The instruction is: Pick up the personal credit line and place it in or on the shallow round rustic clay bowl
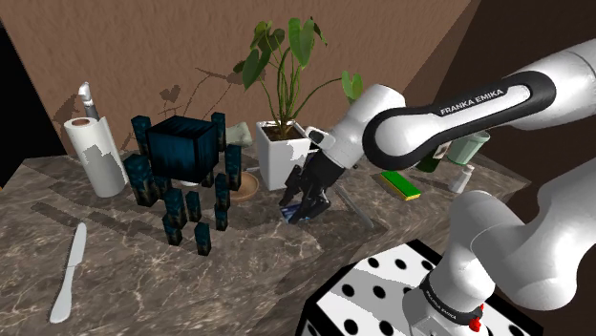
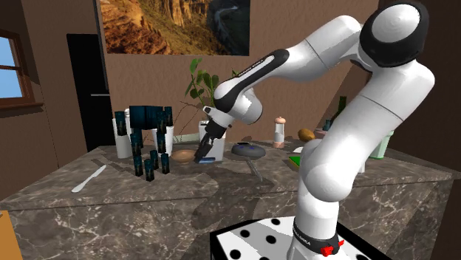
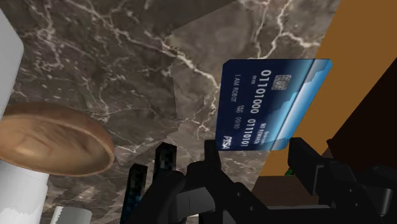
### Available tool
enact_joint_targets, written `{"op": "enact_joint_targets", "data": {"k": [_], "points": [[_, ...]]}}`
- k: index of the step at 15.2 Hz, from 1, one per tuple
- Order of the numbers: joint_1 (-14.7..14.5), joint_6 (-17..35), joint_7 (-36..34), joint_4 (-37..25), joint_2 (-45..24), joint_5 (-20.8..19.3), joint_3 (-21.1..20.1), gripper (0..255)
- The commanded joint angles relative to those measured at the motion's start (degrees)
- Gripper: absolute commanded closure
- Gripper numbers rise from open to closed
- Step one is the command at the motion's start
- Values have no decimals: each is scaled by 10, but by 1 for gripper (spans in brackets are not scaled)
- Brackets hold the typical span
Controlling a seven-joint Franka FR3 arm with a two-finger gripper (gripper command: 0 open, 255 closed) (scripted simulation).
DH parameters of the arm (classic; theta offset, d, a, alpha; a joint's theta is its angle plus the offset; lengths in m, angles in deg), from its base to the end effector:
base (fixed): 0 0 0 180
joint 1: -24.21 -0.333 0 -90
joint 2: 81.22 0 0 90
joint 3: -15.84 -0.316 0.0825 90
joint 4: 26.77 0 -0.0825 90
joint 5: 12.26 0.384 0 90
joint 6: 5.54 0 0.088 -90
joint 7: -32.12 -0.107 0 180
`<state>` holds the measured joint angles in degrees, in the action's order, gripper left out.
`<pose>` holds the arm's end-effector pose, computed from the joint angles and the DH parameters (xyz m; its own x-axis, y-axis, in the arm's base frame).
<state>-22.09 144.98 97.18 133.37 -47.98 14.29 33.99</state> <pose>0.3342 0.1740 0.4016 0.2403 0.7986 0.5518 0.9568 -0.2907 0.0040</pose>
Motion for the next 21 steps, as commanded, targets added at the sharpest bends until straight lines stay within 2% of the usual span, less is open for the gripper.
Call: {"op": "enact_joint_targets", "data": {"k": [1,6,10,15,21], "points": [[10,-18,-14,-7,10,-11,-9,255],[29,-61,-42,-29,32,-32,-25,255],[-2,-61,-2,-117,-66,-9,19,255],[-34,-87,50,-237,-182,37,71,255],[-43,-151,106,-398,-325,109,113,255]]}}
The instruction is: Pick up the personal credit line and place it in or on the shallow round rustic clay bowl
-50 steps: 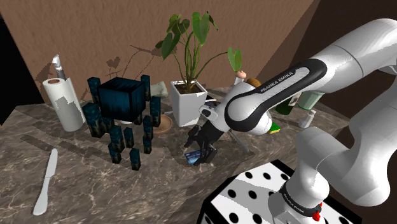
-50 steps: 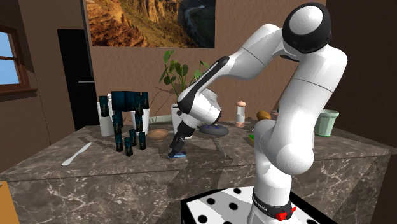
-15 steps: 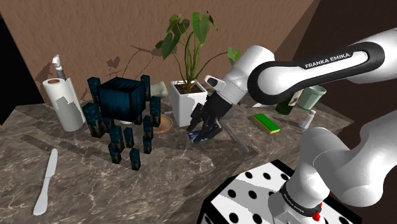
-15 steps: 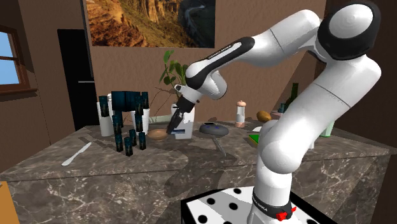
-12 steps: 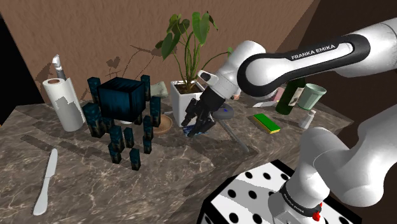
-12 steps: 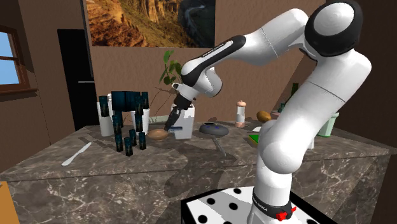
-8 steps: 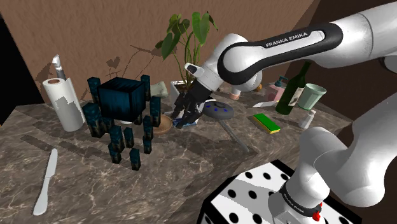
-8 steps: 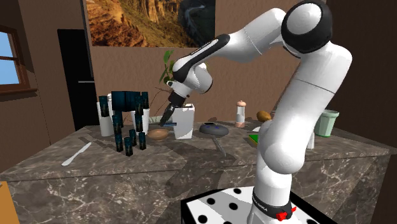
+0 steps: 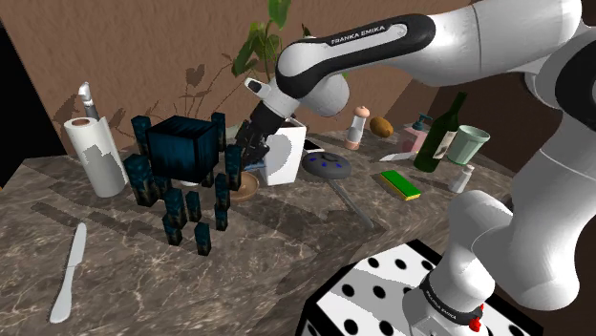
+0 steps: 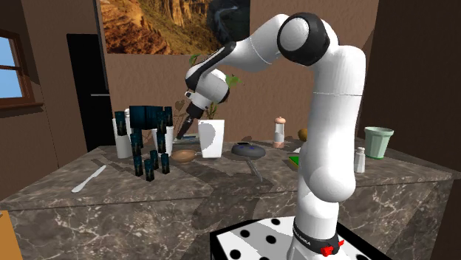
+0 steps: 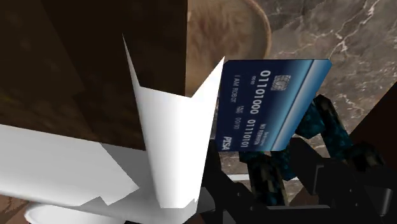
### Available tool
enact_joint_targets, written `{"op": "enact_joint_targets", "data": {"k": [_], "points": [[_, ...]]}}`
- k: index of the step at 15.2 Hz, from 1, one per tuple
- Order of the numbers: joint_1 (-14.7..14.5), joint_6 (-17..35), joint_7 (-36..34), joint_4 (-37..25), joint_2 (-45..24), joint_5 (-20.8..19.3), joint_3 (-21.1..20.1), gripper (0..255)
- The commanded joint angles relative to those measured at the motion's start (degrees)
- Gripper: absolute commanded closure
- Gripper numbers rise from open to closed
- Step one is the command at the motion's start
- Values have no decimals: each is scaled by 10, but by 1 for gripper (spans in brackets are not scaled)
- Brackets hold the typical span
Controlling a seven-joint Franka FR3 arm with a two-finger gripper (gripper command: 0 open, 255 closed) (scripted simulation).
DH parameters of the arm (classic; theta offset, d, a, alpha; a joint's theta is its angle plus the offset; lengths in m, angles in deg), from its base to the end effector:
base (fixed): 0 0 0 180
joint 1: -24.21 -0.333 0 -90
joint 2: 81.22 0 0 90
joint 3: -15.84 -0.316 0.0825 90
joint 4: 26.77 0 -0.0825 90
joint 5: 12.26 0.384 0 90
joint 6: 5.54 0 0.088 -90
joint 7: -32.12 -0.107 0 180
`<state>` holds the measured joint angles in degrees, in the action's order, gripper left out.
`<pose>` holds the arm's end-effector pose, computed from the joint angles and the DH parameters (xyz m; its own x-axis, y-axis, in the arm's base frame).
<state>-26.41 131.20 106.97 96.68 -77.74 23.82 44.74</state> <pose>0.5138 0.2072 0.4535 0.2411 0.7984 0.5517 0.9565 -0.2917 0.0041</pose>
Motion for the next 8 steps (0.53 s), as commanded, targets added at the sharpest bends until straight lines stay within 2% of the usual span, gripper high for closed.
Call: {"op": "enact_joint_targets", "data": {"k": [1,2,8], "points": [[3,-26,15,-60,-53,26,10,255],[7,-38,20,-85,-74,36,12,255],[10,-11,58,-65,-95,73,7,255]]}}
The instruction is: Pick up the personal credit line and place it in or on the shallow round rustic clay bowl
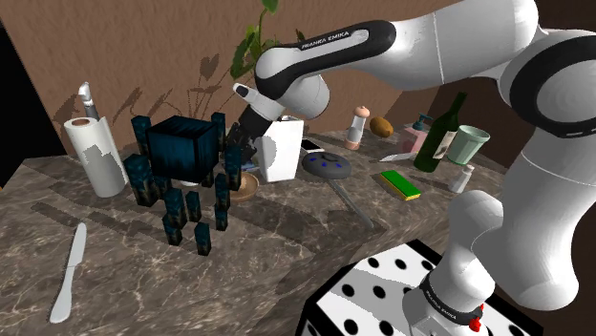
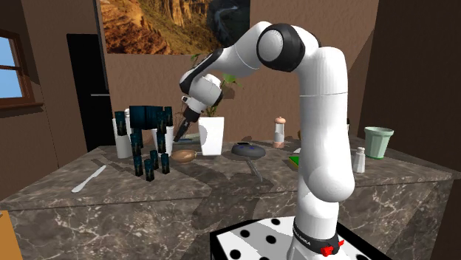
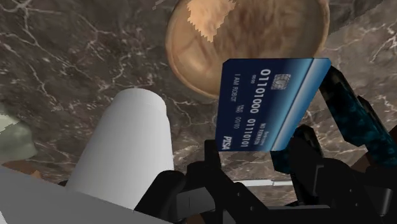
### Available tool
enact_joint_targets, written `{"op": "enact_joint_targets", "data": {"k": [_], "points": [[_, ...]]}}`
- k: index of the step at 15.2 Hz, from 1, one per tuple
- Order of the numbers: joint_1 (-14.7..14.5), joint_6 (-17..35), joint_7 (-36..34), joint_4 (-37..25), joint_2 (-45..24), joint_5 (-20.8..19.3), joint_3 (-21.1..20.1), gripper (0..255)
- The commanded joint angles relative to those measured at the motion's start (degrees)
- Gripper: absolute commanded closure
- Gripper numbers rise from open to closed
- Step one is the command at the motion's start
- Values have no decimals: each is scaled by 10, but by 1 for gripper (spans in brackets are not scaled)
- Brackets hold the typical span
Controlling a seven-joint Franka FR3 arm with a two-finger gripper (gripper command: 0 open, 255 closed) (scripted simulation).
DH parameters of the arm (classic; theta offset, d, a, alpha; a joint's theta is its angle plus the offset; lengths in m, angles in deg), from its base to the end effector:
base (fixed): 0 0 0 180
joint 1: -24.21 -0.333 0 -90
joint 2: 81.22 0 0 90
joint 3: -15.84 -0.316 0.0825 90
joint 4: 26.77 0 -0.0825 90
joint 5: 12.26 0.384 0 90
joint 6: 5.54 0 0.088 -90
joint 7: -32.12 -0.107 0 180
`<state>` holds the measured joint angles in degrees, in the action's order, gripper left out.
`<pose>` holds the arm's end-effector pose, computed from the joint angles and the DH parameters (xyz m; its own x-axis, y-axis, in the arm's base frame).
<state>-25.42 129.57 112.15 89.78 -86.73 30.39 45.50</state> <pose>0.5516 0.2161 0.4312 0.2386 0.7988 0.5523 0.9572 -0.2894 0.0051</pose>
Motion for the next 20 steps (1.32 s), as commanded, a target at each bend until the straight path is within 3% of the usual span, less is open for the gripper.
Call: {"op": "enact_joint_targets", "data": {"k": [1,11,18,19,20], "points": [[1,9,13,6,-9,14,-2,255],[10,44,82,25,-52,84,-15,255],[21,46,80,26,-51,82,-27,255],[22,40,75,9,-64,83,-28,0],[24,37,77,5,-66,83,-27,0]]}}
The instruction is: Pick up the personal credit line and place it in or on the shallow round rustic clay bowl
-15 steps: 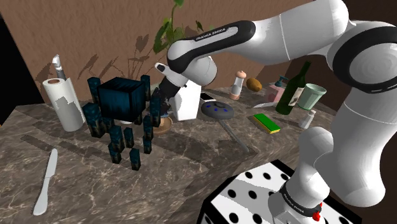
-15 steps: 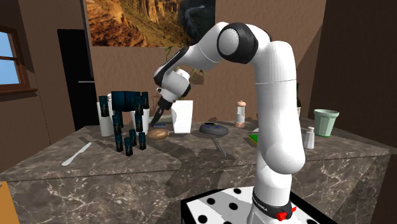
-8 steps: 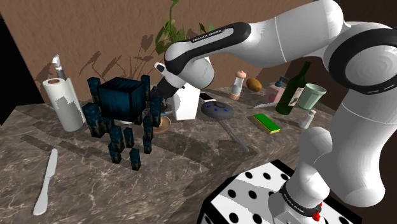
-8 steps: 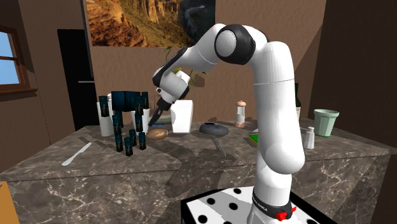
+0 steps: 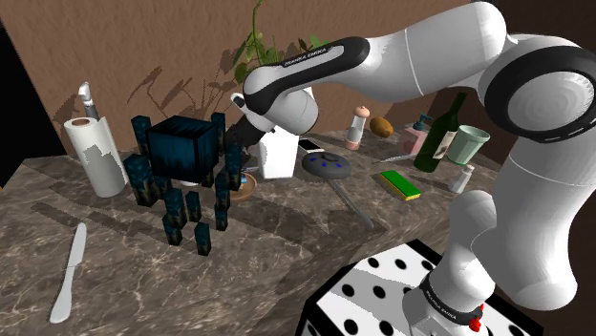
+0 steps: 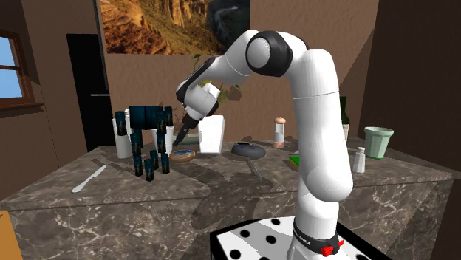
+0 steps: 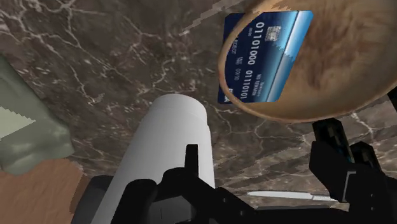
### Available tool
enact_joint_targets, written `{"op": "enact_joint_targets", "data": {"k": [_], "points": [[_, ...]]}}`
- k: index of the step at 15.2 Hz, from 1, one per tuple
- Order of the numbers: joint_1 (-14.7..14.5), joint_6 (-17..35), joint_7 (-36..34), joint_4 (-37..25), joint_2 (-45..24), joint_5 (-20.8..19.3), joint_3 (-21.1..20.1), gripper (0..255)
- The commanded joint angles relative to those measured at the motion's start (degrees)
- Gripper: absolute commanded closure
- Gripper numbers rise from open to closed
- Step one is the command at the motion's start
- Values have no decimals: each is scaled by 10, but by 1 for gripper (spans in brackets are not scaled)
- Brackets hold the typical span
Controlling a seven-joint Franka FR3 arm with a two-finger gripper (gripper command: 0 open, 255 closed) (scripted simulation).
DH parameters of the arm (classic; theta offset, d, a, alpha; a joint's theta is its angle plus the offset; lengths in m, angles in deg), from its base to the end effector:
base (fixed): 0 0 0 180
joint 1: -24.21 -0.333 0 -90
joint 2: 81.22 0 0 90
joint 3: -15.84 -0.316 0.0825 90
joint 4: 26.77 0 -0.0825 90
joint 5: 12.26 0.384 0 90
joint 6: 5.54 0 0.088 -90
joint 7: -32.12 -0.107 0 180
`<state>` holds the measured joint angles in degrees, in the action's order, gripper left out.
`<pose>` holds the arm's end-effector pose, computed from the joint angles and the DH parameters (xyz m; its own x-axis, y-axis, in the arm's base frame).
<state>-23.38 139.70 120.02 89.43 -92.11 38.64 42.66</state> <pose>0.5700 0.2174 0.3971 0.2126 0.7886 0.5770 0.9338 -0.3379 0.1178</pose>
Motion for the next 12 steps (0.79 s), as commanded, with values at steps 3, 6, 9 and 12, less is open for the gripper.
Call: {"op": "enact_joint_targets", "data": {"k": [3,6,9,12], "points": [[-2,-51,1,21,-10,8,-3,0],[6,-70,-20,40,38,-37,8,0],[8,-86,-38,47,68,-69,17,0],[8,-86,-38,47,68,-69,17,0]]}}
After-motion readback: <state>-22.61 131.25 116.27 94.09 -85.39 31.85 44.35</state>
